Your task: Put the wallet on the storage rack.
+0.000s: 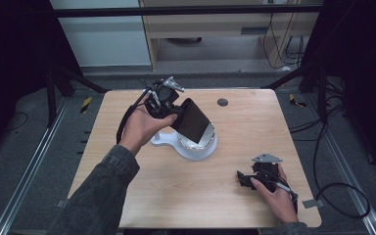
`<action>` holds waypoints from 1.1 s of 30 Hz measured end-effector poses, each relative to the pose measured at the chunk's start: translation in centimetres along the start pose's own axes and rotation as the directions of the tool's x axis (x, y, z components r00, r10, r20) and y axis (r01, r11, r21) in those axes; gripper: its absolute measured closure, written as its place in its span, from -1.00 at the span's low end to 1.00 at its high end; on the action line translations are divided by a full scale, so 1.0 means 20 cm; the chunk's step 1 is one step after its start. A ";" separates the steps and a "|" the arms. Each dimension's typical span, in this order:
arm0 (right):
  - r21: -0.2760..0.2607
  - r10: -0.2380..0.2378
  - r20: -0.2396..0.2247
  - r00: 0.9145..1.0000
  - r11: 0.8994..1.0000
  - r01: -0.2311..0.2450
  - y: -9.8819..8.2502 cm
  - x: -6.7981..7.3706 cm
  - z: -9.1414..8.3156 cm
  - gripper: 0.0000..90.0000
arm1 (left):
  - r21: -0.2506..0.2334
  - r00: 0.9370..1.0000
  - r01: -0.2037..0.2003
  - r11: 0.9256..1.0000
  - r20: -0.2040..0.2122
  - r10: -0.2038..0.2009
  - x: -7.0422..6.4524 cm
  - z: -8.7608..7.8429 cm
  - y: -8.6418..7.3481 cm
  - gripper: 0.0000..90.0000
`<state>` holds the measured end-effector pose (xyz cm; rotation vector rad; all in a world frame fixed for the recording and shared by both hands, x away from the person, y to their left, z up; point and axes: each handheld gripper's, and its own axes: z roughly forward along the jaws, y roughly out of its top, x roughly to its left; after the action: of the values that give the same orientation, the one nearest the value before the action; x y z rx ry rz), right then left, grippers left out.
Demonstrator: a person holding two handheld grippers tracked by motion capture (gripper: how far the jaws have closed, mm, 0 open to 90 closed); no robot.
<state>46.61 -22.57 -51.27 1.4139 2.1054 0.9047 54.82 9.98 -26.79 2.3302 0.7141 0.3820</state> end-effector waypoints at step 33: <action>0.001 -0.004 -0.009 1.000 1.000 0.004 0.00 0.00 0.00 -0.96 | 0.008 0.998 0.053 0.999 -0.018 -0.052 0.05 0.29 0.02 0.65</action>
<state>46.64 -22.59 -51.28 1.4085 2.1147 0.9103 58.33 7.24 -30.69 2.3134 0.7851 0.3775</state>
